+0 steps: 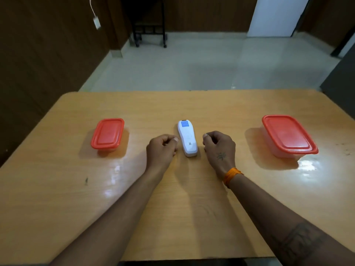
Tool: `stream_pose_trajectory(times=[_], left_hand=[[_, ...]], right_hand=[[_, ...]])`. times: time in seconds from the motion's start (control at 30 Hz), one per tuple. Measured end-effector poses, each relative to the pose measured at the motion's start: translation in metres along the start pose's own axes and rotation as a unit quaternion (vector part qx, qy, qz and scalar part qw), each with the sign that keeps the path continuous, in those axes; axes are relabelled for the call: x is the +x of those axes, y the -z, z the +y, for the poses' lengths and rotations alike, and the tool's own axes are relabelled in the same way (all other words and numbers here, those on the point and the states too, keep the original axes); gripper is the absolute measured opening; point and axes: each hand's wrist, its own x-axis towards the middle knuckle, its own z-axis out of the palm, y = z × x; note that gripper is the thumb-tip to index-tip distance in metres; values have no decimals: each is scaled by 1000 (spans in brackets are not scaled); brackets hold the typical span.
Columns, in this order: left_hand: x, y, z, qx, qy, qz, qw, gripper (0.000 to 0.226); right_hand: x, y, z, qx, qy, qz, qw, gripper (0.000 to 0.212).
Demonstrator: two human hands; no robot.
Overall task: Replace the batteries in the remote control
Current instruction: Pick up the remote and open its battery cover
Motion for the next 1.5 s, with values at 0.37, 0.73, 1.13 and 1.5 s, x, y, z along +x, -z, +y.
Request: stream_pose_trajectory(times=[0.37,0.73,1.13,1.5], left_hand=[[5,-19,-7,102,31,-40,994,28],[-23,-21,15,12,67,-44,997,35],[-96,4,29,-170,77,-90,978,12],[-118,17,22,-161,78,-87,980,35]], right_hand=[[-8,-8,-21,-174,33,-109,978,34],[-19,-16,-12,61,-96,-65,991,39],[-101,55,-41,292,-129,-156,935,17],[-125,56,-49,281,-138,-184,932,32]])
